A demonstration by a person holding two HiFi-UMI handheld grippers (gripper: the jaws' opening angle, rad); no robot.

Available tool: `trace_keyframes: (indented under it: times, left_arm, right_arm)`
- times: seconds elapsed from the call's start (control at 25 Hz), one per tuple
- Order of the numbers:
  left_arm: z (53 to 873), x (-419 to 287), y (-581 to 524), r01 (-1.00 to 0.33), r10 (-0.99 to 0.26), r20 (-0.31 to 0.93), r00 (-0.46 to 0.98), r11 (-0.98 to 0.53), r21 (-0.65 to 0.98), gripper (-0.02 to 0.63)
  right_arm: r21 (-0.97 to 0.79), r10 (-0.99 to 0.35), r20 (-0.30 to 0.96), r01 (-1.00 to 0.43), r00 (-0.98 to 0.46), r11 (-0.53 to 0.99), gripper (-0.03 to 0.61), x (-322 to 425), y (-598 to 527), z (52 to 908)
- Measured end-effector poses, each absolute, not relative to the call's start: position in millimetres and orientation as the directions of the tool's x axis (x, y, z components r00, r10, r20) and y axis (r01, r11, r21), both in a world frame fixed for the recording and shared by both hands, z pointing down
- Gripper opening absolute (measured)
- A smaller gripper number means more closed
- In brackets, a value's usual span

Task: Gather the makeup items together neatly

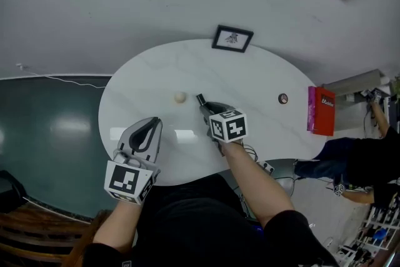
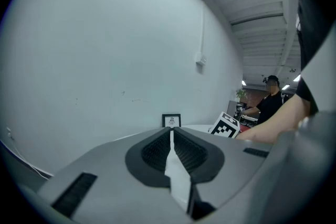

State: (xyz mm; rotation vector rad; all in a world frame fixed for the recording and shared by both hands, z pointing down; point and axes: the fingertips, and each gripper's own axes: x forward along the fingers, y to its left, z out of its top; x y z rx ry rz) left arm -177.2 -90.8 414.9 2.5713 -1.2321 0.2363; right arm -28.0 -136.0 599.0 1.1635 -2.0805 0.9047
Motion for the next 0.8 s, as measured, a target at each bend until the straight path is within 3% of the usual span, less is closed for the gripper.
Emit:
trace_keyframes:
  times: [0.68, 0.8]
  left_arm:
    - [437.2, -180.6, -112.2, -0.829, -0.768, 0.312, 0.559, -0.516, 0.215, 0.028]
    - [439.3, -177.3, -112.7, -0.826, -0.762, 0.318, 0.564, -0.52, 0.219, 0.028]
  right_arm:
    - [-0.256, -0.477, 0.799, -0.926, -0.365, 0.279, 0.107, -14.1, -174.0, 641.0]
    - [-0.276, -0.476, 0.796, -0.925, -0.373, 0.263, 0.155, -13.0, -170.8, 644.5]
